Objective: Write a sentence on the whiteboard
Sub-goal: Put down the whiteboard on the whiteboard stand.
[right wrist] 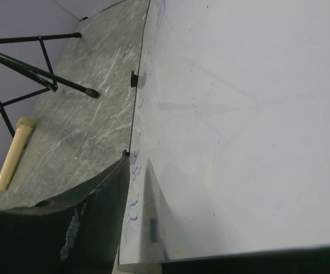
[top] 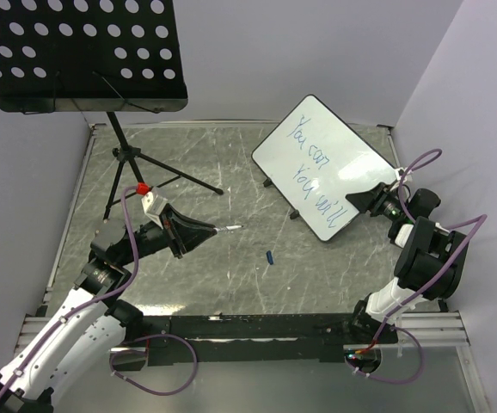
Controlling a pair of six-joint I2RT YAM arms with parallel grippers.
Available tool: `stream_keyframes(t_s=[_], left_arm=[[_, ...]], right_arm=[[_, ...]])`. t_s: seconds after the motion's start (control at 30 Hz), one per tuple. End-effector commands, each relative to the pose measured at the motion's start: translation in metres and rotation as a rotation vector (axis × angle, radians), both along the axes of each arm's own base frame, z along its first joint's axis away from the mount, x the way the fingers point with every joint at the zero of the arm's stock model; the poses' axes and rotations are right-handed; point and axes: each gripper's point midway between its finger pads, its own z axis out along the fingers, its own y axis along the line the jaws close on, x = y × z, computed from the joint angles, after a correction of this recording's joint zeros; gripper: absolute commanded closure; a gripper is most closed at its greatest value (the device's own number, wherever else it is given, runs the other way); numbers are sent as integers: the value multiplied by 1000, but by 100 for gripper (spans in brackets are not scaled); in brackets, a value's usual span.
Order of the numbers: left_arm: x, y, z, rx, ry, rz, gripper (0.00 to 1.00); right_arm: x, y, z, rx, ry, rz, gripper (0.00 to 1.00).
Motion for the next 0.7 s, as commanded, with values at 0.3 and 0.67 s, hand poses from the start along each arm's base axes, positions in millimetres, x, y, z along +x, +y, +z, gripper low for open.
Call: stream_keyframes(t_s=[0.3, 0.67], left_arm=[[-2, 1, 18, -31, -54, 1, 99], [-2, 1, 18, -29, -56, -1, 99]], right_arm=[[7, -8, 22, -106, -75, -5, 17], [1, -13, 26, -179, -76, -25, 0]])
